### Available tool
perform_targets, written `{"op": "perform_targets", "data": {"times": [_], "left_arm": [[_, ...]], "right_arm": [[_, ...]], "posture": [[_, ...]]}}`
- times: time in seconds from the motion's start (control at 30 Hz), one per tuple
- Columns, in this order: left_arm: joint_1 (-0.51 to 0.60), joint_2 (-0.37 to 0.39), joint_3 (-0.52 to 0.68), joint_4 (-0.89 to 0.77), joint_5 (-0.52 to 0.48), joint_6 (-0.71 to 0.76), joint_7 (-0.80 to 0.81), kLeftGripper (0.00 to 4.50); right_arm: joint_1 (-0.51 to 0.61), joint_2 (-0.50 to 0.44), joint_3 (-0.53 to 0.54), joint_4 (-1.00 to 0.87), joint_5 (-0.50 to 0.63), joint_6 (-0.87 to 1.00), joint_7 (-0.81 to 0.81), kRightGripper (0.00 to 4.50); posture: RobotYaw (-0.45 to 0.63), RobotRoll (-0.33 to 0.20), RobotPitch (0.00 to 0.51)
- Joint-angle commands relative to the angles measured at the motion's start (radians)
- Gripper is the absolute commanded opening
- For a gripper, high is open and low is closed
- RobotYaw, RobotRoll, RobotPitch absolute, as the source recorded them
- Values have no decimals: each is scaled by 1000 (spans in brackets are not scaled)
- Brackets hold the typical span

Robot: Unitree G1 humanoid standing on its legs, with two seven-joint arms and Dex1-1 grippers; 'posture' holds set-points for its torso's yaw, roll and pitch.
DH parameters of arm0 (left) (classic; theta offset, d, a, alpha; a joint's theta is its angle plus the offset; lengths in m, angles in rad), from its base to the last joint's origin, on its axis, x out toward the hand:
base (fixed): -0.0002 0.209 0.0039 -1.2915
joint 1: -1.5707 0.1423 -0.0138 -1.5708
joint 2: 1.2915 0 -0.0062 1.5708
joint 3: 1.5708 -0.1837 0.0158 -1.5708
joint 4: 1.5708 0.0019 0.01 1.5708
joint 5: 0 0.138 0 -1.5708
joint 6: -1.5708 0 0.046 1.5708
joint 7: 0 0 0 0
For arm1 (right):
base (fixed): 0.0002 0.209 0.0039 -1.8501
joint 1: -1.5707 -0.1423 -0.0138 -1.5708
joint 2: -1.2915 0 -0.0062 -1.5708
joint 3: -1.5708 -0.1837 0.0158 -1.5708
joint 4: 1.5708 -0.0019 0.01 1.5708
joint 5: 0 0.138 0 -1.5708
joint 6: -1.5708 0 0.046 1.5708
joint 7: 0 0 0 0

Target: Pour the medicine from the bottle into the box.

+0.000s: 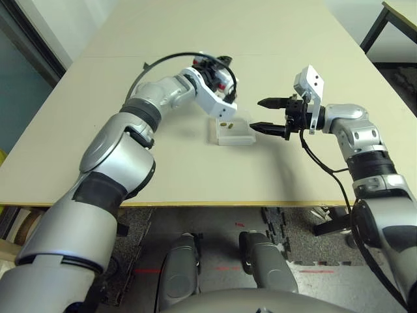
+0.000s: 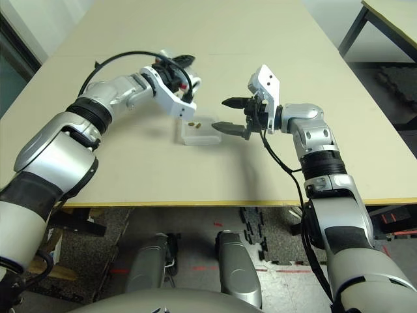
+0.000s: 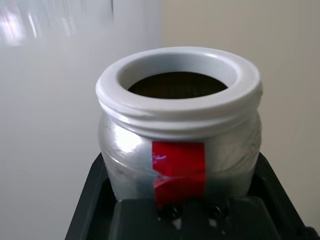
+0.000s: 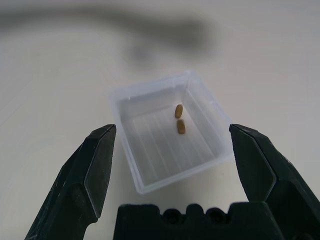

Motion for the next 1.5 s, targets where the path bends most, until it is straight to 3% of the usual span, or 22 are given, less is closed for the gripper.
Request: {"op": "perform_targets", "data": {"times": [0.03, 0.23, 0.67, 0.97, 1.5], "left_arm": [[45, -6, 127, -35, -160, 67, -132, 2599], [135, -21, 332, -132, -389, 236, -255, 2599], [359, -52, 512, -386, -636, 454, -355, 2599], [461, -84, 544, -419, -702, 476, -357, 2599], [435, -93, 627, -270, -783, 388, -372, 2599]], "right_arm": [[2, -5, 13, 30, -16, -26, 8, 4500], [-8, -10, 25, 66, -37, -59, 22, 4500], [-35, -4, 8, 119, -37, -81, 28, 4500], [-36, -7, 10, 108, -39, -79, 27, 4500], [-32, -12, -3, 114, -33, -61, 5, 4500]], "posture": [[-27, 0, 97], [-15, 0, 101], [-8, 0, 97], [-21, 0, 100], [-43, 0, 106]]}}
